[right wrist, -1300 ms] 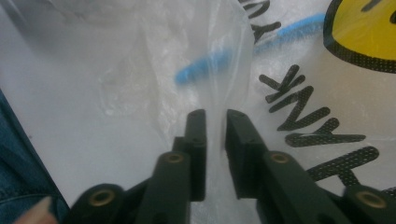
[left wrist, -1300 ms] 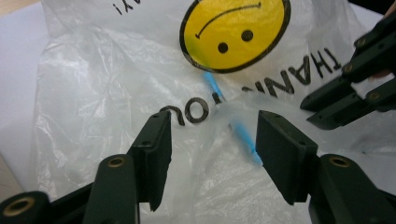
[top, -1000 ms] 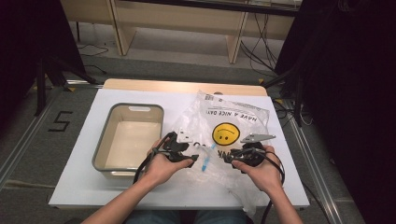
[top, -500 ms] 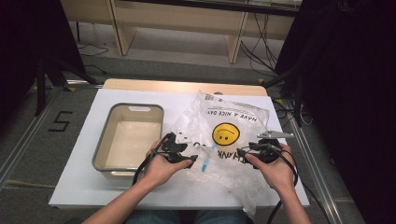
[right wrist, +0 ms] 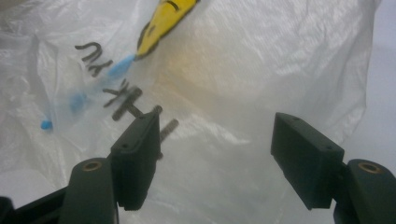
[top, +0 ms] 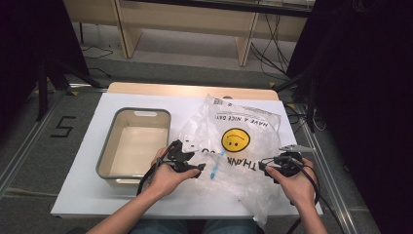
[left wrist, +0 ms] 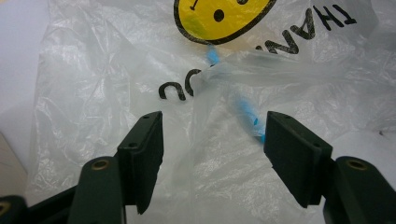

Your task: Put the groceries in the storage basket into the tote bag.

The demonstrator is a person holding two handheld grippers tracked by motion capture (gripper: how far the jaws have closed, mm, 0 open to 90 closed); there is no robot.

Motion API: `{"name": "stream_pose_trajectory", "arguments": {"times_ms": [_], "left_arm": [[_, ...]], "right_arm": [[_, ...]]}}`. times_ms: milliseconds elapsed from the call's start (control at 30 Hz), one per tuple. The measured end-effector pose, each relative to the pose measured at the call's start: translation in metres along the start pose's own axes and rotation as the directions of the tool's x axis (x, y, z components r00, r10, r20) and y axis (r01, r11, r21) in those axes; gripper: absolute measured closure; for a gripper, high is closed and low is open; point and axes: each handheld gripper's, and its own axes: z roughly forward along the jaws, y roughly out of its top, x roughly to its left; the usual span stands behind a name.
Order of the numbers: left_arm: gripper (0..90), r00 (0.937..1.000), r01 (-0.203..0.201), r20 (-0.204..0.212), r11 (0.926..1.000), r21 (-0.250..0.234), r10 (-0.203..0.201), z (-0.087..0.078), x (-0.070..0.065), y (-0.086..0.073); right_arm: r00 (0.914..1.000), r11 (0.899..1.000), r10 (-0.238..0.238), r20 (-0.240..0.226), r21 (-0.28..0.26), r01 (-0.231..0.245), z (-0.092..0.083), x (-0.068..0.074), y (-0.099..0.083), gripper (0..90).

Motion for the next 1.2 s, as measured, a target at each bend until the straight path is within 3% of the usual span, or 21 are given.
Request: {"name": "stream_pose_trajectory", "arguments": {"times_ms": [200, 367, 567, 700, 867, 967, 1000, 1067, 1200], "left_arm": [[37.9, 1.0000, 0.000, 0.002, 1.0000, 0.002, 0.000, -0.001, 0.000, -0.001], [38.1, 1.0000, -0.003, 0.000, 1.0000, 0.009, 0.003, -0.001, 0.000, -0.001], [38.2, 1.0000, 0.001, 0.002, 0.9999, 0.014, -0.001, 0.000, 0.000, -0.002], [38.4, 1.0000, 0.007, 0.003, 0.9999, 0.009, -0.007, -0.001, 0.000, -0.002], [38.5, 1.0000, 0.007, 0.004, 0.9999, 0.013, -0.007, -0.001, 0.000, -0.002], [38.5, 1.0000, 0.004, 0.007, 0.9999, 0.016, -0.004, -0.001, -0.001, -0.002], [38.5, 1.0000, 0.004, 0.007, 0.9999, 0.016, -0.004, -0.001, -0.001, -0.002], [38.5, 1.0000, 0.004, 0.007, 0.9998, 0.018, -0.004, -0.001, -0.002, -0.002], [38.6, 0.9999, 0.004, 0.009, 0.9998, 0.020, -0.005, 0.000, -0.002, -0.002]], "right_arm": [[0.9981, 0.996, 0.061, 0.006, 0.059, -0.061, 0.003, -0.004, -0.013, 33.8], [0.9942, 0.987, 0.106, -0.021, 0.124, -0.102, 0.010, -0.004, -0.022, 33.8], [0.9937, 0.982, 0.110, -0.023, 0.156, -0.105, 0.015, 0.000, -0.025, 33.9], [0.9952, 0.978, 0.094, -0.028, 0.191, -0.087, 0.020, 0.005, -0.027, 34.8], [0.9979, 0.972, 0.062, -0.020, 0.228, -0.055, 0.024, 0.008, -0.030, 42.8], [0.9994, 0.969, 0.034, -0.007, 0.245, -0.032, 0.025, 0.010, -0.032, 53.8], [0.9994, 0.969, 0.034, -0.007, 0.245, -0.032, 0.025, 0.010, -0.032, 53.8], [0.9997, 0.969, -0.001, 0.024, 0.249, -0.005, 0.025, 0.009, -0.032, 66.2], [0.9966, 0.963, -0.059, 0.058, 0.266, 0.042, 0.026, 0.011, -0.031, 77.9]]}}
